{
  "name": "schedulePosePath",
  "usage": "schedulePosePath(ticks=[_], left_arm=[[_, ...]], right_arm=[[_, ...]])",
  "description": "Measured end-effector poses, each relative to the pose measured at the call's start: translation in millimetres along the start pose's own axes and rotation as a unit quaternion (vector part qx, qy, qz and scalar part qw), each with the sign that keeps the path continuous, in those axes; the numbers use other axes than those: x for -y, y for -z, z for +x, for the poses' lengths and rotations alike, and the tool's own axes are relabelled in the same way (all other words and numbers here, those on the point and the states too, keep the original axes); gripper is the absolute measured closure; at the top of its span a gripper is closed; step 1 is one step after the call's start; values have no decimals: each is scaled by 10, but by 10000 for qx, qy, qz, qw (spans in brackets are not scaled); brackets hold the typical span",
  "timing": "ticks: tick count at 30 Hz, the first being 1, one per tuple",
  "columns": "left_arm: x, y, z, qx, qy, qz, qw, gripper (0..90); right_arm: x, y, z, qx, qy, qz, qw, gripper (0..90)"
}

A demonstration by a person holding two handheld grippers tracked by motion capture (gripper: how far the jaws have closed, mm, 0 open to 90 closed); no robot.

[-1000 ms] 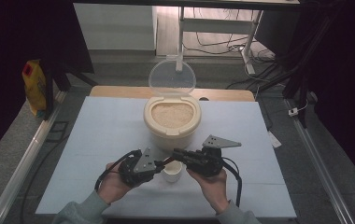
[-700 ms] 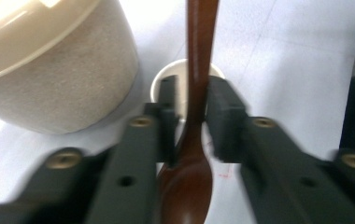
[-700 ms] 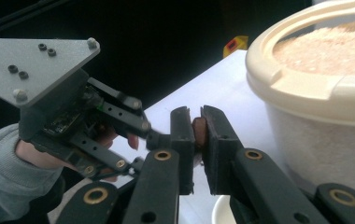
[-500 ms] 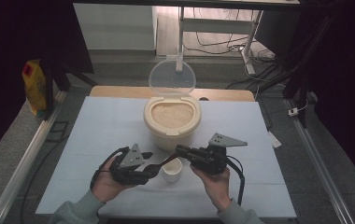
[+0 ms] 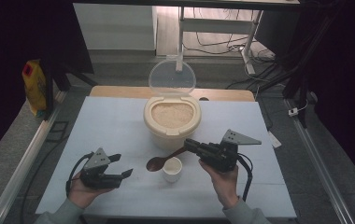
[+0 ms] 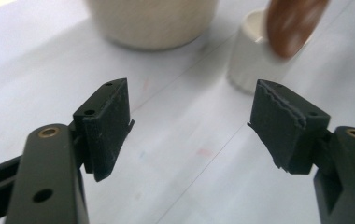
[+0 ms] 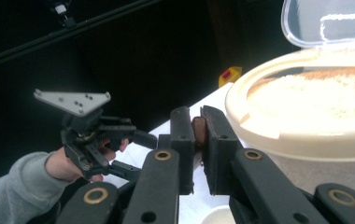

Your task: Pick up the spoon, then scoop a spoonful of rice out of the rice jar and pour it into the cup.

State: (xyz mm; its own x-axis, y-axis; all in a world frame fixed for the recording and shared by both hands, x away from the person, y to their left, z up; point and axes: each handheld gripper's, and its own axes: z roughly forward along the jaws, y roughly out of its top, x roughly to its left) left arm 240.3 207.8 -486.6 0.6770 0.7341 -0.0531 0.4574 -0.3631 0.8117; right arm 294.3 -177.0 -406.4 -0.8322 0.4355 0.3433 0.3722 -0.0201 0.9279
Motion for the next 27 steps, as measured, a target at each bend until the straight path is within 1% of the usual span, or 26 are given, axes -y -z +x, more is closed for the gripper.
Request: schedulePosePath(ticks=[2, 4, 6, 8, 11, 18, 24, 27], left_arm=[[68, 25, 50, -33, 94, 6, 10000, 271], [117, 38, 82, -96, 133, 16, 9999, 265], [149, 44, 100, -110, 191, 35, 9998, 261], [168, 42, 114, -134, 195, 59, 9997, 260], [184, 26, 120, -143, 205, 92, 9996, 256], [183, 2, 116, -117, 197, 145, 9996, 245], [186, -2, 127, -99, 205, 177, 9996, 240], [184, -11, 122, -86, 199, 195, 9996, 239]], right_arm=[[-25, 33, -5, 4, 16, -45, 10000, 831], [-49, 64, -12, 27, 39, -86, 10000, 831], [-68, 92, -21, 52, 53, -127, 9999, 831], [-82, 116, -27, 74, 56, -149, 9998, 831], [-103, 146, -28, 109, 125, -181, 9997, 831], [-178, 223, -6, 79, 194, -337, 9992, 831], [-279, 293, -10, 122, 217, -515, 9984, 831], [-352, 329, -27, 134, 191, -652, 9976, 831]])
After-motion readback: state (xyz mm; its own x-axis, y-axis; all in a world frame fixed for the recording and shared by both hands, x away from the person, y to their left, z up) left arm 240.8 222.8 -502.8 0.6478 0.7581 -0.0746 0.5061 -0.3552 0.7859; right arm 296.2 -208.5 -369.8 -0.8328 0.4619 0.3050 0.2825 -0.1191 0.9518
